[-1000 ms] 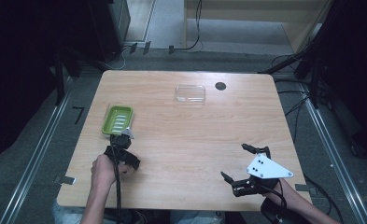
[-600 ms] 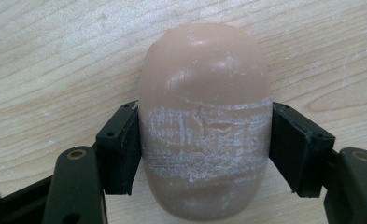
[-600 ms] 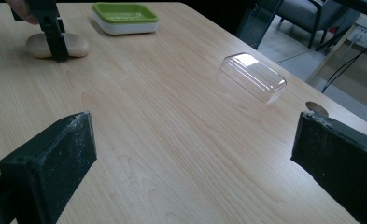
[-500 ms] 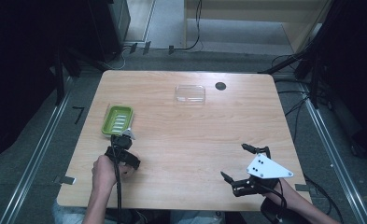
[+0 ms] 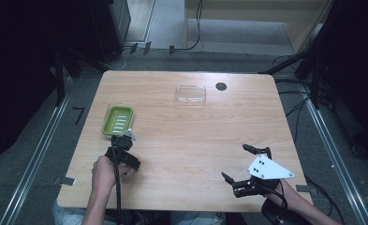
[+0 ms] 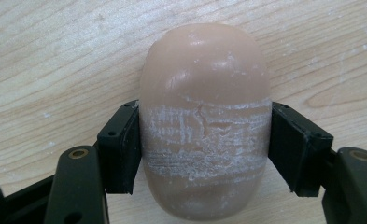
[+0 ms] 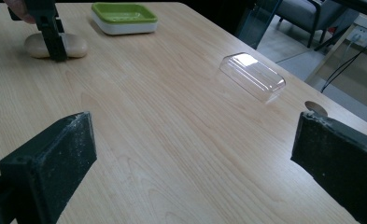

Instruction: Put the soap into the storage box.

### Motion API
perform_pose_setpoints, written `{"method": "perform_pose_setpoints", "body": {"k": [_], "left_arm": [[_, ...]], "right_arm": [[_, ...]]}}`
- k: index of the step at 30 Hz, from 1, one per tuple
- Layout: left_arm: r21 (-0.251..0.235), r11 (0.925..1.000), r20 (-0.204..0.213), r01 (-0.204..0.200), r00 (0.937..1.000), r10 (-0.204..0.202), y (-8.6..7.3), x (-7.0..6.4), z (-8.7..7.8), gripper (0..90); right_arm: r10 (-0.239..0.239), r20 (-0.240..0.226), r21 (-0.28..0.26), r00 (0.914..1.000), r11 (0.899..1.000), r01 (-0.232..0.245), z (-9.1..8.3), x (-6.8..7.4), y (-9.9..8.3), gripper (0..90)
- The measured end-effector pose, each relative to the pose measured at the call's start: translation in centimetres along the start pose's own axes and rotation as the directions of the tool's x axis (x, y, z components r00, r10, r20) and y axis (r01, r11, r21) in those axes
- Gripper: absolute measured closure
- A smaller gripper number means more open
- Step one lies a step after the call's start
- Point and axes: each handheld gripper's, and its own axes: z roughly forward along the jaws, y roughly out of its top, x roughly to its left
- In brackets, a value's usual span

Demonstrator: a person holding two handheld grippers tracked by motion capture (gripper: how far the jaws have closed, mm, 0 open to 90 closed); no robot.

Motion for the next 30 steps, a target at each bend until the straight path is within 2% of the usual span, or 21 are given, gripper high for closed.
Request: {"method": "perform_pose_setpoints", "body": {"k": [7,30], "left_arm": [[0.002,0.9997,0.005,-0.023,0.9997,0.023,-0.1,0.1,-0.2,33.7],[0.008,0.9987,0.013,-0.051,0.9986,0.051,0.0,0.0,-1.1,33.8]], "right_arm": [[-0.003,-0.002,-0.002,1.0,1.0,0.003,0.0,0.0,0.0,0.0],[-0.002,0.002,0.002,1.0,1.0,0.002,0.0,0.0,-0.1,0.0]]}}
